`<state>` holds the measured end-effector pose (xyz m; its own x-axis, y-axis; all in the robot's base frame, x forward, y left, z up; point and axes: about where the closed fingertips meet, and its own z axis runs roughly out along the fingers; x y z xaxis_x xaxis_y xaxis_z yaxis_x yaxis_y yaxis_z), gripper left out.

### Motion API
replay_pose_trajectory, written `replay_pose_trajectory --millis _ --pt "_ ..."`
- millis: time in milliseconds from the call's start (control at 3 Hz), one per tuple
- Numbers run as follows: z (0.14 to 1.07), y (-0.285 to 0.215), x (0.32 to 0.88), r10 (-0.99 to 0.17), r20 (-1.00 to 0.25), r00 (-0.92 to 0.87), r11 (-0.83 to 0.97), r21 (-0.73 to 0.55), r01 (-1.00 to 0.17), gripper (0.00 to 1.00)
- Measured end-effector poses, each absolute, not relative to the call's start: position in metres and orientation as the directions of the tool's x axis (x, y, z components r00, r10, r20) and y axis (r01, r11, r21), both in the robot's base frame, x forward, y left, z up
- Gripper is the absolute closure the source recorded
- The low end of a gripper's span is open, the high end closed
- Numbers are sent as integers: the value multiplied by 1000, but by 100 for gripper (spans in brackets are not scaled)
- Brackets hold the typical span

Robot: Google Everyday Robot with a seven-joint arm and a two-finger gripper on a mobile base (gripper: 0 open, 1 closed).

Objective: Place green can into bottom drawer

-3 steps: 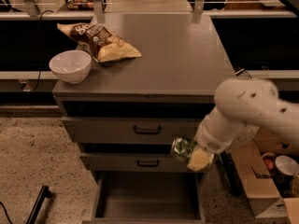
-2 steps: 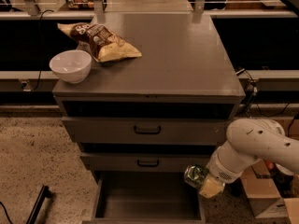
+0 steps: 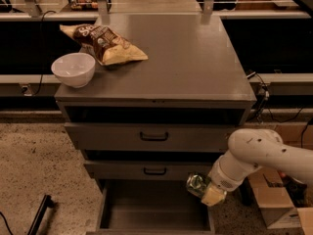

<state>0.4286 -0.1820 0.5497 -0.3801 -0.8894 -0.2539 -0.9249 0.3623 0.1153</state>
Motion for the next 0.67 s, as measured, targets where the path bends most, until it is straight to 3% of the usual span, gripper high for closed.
replay_pose_trajectory --millis 333,667 --pt "478 -177 442 -883 -336 -328 314 96 -945 100" --pt "418 -169 459 -861 -443 -249 283 -11 -959 100"
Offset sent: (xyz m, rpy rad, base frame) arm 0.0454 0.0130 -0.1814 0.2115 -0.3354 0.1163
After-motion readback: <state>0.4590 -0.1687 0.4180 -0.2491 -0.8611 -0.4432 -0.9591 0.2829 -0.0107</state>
